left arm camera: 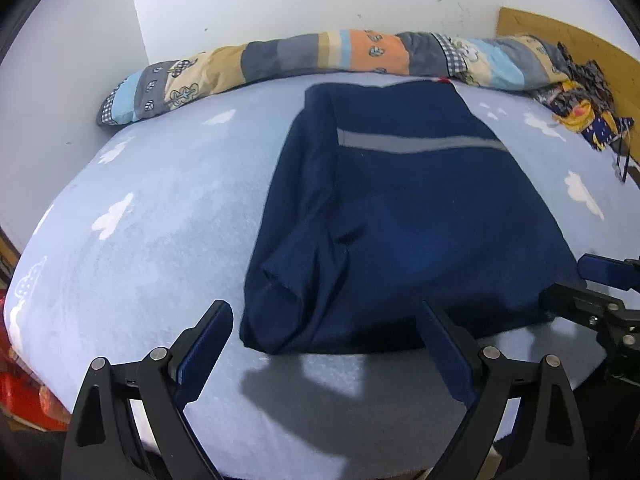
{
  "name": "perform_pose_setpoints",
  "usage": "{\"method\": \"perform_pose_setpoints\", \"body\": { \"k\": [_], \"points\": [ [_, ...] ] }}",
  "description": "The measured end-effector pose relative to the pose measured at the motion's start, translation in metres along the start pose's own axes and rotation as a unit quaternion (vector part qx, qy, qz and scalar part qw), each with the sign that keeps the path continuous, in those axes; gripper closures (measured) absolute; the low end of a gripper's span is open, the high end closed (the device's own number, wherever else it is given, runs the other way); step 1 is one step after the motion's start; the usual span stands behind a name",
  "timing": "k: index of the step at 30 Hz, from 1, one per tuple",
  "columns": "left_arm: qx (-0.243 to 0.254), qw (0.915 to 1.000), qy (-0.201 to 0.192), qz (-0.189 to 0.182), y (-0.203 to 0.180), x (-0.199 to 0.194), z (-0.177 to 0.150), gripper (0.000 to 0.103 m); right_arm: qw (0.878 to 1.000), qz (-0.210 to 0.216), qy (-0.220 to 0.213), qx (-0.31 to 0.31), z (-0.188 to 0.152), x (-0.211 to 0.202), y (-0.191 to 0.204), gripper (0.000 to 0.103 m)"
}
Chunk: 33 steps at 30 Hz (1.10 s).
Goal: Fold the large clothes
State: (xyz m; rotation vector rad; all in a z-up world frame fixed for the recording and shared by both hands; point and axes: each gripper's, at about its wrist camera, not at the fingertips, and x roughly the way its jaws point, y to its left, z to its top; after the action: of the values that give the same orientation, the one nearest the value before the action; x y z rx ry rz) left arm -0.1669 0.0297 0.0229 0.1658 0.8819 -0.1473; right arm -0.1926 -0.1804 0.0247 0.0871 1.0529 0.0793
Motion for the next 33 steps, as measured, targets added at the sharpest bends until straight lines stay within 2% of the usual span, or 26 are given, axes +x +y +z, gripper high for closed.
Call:
{"method": "perform_pose_setpoints", "body": {
  "k": [3,6,9,11,14,15,19,24,28,33],
  "points": [
    [0.006,0.9999,0.01,0.002,-0.003,0.001,-0.001,0.008,1.0,-0.01,0.007,-0.007,0.0,0.005,0.001,0.03],
    [0.01,0.9999,0.0,0.007,-0.003,-0.004,0.003,0.009,1.0,-0.003,0.004,0.009,-0.002,0.001,-0.003,0.031],
    [0.013,0.9992,-0.033,0.017,-0.003,-0.023,0.005,0.009,0.999,-0.006,-0.04,0.014,0.0,-0.018,-0.005,0.031],
    [0.008,0.9986,-0.048,0.02,-0.002,-0.034,0.004,0.009,0.997,-0.026,-0.07,0.004,0.001,-0.031,-0.002,0.03],
    [-0.004,0.9977,-0.066,0.015,0.002,-0.05,0.0,0.008,0.995,-0.035,-0.095,0.003,0.0,-0.043,-0.002,0.021],
    [-0.009,0.9975,-0.068,0.016,0.004,-0.054,-0.001,0.006,0.994,-0.038,-0.098,0.003,0.0,-0.045,-0.002,0.018],
    [-0.012,0.9967,-0.072,0.036,0.005,-0.061,-0.003,0.006,0.994,-0.044,-0.097,-0.014,0.001,-0.044,0.005,0.017],
    [0.005,0.9988,-0.043,0.023,0.003,-0.062,0.002,0.006,0.994,-0.051,-0.09,-0.031,0.001,-0.04,0.012,0.017],
    [0.0,0.9981,-0.061,0.003,0.004,-0.077,0.007,0.005,0.993,-0.054,-0.095,-0.04,0.001,-0.041,0.015,0.016],
    [-0.001,0.9976,-0.068,0.017,0.01,-0.089,0.019,0.005,0.992,-0.059,-0.104,-0.039,0.0,-0.044,0.013,0.016]
  ]
}}
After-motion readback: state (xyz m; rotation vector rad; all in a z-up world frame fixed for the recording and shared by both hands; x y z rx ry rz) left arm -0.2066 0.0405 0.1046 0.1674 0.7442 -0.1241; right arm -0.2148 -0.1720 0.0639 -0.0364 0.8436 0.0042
